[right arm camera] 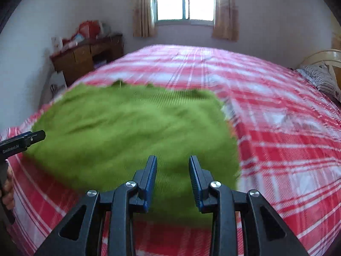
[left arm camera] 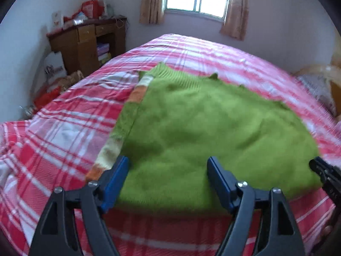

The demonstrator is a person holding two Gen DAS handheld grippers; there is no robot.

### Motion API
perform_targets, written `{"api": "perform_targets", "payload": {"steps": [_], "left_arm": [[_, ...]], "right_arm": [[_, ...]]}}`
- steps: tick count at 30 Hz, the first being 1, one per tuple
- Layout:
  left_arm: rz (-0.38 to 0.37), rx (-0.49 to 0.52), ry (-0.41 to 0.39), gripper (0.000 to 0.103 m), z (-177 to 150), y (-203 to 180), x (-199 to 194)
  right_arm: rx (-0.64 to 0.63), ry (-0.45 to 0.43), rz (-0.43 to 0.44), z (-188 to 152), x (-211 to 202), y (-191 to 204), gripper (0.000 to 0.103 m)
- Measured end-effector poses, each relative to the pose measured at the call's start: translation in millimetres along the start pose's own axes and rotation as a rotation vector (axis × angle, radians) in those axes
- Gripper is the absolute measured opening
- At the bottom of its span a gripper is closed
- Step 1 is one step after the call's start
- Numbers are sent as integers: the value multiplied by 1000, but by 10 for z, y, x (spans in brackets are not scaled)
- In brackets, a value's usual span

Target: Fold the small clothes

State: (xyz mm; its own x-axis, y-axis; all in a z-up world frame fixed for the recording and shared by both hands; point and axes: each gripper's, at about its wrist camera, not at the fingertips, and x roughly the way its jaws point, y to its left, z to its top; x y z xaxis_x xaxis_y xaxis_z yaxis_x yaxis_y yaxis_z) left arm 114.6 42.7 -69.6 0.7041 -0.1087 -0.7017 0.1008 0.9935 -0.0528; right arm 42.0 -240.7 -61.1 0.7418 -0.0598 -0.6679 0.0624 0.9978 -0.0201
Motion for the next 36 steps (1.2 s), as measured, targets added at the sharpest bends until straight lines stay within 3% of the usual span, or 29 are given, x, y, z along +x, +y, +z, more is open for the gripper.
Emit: {"api": "perform_targets", "payload": {"steps": [2,9,11,12,15,18,22,25,29,31,36], "left_arm": [[38,32,-2,78,-16,-23,4],[53,54,7,79,-120,156,-70],[103,54,8,87,-191,267,-126],[101,28,12,92,-241,345,-180],[88,-81,5,92,-321,629,-350],[121,-170,-27,92,-347,816,-473],[-14,-306,-17,92,-335,857,-494],[-83,-336,-3,92,-353,707,-434],[-113,-383,47,93,-353,566,-217],[-92,-379,-5,96,-305,469,-196],[-118,-446,-30,91,-88,424,-24]], "right_arm": [[25,60,-3,-98,121,-78,32],[80,74,-4,-234,-2,-336,31],[55,66,-18,-310,-95,-337,31],[47,65,-20,-305,-116,-336,31],[43,68,-51,-292,-265,-278,31],[24,-6,-9,-193,-455,-78,31],[-38,-47,101,-19,-444,383,31],[-79,-35,136,9,-301,633,31],[-80,69,144,-167,71,739,31],[-63,37,162,-180,50,689,31],[-41,35,188,-206,67,639,32]]}}
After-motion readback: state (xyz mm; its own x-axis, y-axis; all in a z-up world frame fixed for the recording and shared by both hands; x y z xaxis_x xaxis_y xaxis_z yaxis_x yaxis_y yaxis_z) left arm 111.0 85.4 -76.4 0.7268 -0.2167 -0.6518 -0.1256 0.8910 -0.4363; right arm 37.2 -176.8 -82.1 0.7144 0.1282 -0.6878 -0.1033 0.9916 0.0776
